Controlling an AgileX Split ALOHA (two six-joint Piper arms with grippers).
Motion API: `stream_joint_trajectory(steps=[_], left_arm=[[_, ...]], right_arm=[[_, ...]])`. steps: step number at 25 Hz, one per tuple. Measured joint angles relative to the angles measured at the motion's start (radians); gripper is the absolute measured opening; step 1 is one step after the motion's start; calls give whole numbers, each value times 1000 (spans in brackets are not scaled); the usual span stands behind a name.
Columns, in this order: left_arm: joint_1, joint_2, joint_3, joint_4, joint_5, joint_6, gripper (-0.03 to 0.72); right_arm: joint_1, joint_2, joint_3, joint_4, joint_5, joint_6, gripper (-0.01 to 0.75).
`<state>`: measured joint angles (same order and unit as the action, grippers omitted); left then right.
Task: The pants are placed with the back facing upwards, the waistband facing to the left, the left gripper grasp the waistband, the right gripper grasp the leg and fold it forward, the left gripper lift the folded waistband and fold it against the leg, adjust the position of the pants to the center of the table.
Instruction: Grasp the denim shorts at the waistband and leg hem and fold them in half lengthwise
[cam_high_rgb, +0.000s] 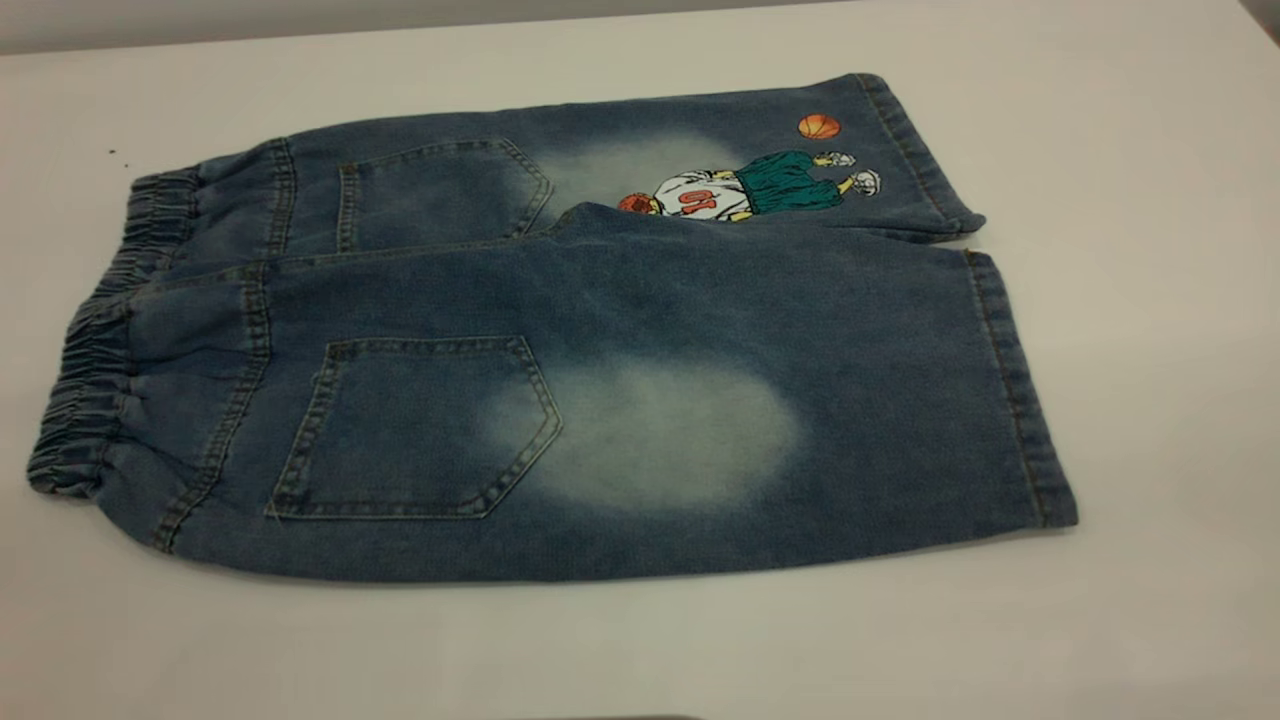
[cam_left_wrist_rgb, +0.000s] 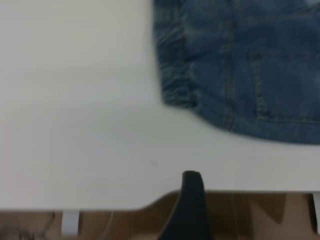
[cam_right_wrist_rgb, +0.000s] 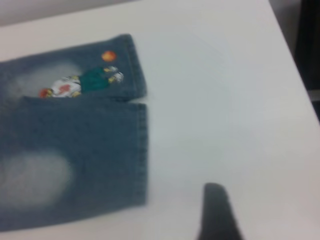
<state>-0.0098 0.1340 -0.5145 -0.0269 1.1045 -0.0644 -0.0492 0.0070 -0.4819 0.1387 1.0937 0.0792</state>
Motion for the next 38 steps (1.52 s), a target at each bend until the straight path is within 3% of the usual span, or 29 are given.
stream_joint_trajectory(steps=[4,7,13,20,38], left_arm=[[0,253,-30,35,-117,-66,586],[-1,451,-41,35,-241,-83,586],[-1,795,-43,21,-428,-98,586],[1,1065,-44,40,-654,-111,586],[22,1623,-53,66,-1010,-137,586]], right_arm=[[0,111,-17,28,-82,5,561],[0,248,-27,45,-119,6,626],[0,506,-53,109,-153,-79,624],[0,612,-59,261,-205,-251,606],[0,715,-62,284,-219,-326,594]])
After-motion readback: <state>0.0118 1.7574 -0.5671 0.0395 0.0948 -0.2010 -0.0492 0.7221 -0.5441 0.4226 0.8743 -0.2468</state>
